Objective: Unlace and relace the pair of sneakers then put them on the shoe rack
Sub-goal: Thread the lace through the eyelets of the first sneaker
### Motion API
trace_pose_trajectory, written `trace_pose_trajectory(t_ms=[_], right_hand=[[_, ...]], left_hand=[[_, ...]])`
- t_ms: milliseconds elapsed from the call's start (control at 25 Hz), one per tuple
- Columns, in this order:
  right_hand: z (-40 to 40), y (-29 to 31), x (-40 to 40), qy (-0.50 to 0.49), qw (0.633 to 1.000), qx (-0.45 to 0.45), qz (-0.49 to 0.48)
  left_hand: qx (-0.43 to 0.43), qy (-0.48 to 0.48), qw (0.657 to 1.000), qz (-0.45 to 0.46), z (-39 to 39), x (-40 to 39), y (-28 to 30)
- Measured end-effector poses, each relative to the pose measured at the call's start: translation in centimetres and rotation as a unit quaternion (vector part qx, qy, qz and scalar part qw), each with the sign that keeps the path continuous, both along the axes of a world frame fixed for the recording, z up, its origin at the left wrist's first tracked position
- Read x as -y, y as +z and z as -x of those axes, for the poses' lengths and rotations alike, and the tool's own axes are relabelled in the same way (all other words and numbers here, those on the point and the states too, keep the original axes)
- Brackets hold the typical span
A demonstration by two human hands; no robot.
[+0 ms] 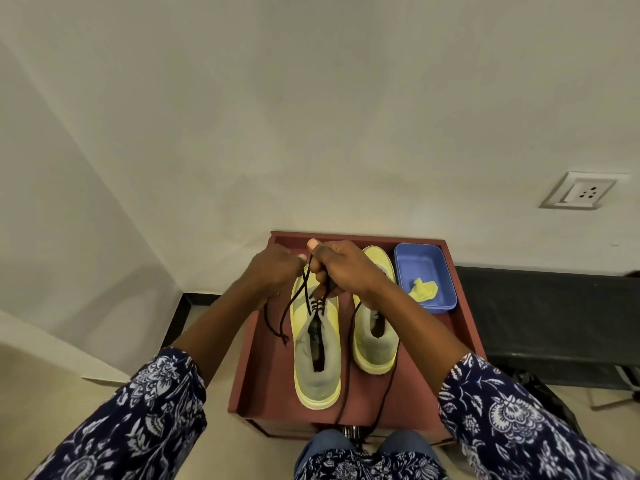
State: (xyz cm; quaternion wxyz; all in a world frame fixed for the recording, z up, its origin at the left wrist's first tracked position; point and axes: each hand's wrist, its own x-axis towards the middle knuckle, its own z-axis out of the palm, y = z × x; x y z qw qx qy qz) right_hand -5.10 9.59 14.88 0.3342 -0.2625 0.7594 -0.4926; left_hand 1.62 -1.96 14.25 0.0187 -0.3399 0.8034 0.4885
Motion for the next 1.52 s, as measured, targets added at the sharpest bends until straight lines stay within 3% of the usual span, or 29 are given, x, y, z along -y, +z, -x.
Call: trace_pose_trajectory(t_ms=[640,1080,1320,1520], right_hand=[[1.6,11.4,0.7,0.000,0.990,-0.116,0.082],[2.3,18.0,1.6,-0.058,0.981,-0.147,0.115],[2.7,20.0,2.1,-0.102,0.974,-0.145,0.138],[2.8,20.4,2.5,-0.110,0.972,-0.156,0.137]], left_hand=[[-0.121,0.018,0.988,0.098,0.6,1.3,13.6],[-0.294,0.095,0.933,0.186,1.5,1.5,18.5],[-0.363,0.142,0.920,0.043,2.4,1.9,18.6],[-0.426,0.195,0.878,-0.098,2.9,1.1,18.1]])
